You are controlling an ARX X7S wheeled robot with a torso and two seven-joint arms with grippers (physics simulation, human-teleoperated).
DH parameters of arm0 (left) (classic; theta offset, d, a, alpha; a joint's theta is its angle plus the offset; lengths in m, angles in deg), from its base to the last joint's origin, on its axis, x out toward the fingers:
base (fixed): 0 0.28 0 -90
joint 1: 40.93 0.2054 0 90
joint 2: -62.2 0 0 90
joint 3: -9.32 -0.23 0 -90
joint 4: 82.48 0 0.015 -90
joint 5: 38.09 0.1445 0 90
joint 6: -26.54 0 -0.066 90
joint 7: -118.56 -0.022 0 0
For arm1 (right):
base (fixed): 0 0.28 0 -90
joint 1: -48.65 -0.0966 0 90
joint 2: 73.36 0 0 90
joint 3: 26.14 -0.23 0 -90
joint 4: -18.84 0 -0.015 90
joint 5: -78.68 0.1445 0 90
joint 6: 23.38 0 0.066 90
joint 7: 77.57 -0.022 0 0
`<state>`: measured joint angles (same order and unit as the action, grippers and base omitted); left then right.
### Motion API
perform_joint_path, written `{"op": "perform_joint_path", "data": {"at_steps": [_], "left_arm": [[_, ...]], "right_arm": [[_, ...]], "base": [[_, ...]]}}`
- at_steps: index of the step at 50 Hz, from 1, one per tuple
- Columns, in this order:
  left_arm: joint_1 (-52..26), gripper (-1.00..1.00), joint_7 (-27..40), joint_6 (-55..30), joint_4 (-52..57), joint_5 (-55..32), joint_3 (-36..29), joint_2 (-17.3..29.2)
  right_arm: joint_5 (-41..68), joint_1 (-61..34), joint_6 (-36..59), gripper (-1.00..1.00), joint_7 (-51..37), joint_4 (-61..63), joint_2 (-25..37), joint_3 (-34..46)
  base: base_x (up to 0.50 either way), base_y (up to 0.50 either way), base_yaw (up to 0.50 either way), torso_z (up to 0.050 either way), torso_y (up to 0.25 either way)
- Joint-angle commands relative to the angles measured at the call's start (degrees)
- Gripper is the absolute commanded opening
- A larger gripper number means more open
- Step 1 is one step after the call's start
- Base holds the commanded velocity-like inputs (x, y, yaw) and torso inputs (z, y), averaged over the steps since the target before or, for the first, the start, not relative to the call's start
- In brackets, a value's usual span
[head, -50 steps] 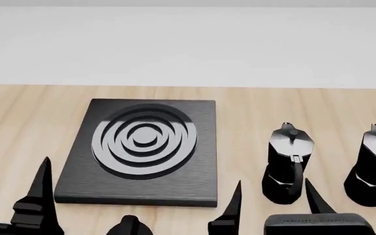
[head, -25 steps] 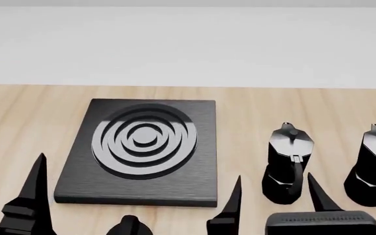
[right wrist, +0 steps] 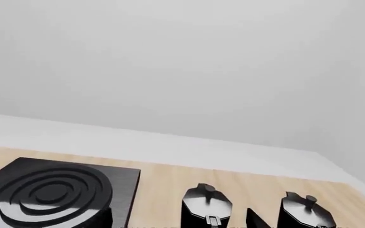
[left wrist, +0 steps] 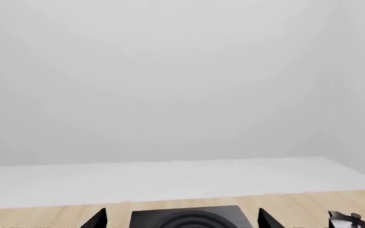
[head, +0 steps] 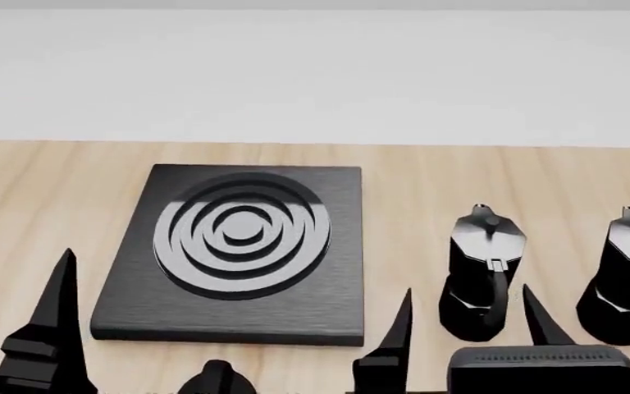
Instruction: Put the right moka pot on the stove.
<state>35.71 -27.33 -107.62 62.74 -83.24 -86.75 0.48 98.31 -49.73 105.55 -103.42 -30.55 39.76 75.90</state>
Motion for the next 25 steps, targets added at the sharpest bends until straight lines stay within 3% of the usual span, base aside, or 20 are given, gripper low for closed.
{"op": "perform_joint_path", "data": {"at_steps": [1, 9, 25], "left_arm": [[0.0, 1.0, -0.3, 0.93, -0.4, 0.22, -0.55, 0.35], [0.23, 1.0, 0.01, 1.33, -0.03, 0.57, -0.83, 0.74], [0.47, 1.0, 0.83, 1.78, -0.26, -0.2, -0.78, 0.97]], "right_arm": [[-0.01, -0.62, 0.61, 1.0, -0.32, 0.05, 0.26, 0.2], [-0.32, -0.11, 0.03, 1.0, -0.58, 0.11, 0.47, 0.27], [-0.07, 0.25, -0.16, 1.0, -0.9, 0.45, 0.77, -0.04]], "base": [[0.0, 0.0, 0.0, 0.0, -0.102], [0.0, 0.0, 0.0, 0.0, -0.105], [0.0, 0.0, 0.0, 0.0, -0.179]]}}
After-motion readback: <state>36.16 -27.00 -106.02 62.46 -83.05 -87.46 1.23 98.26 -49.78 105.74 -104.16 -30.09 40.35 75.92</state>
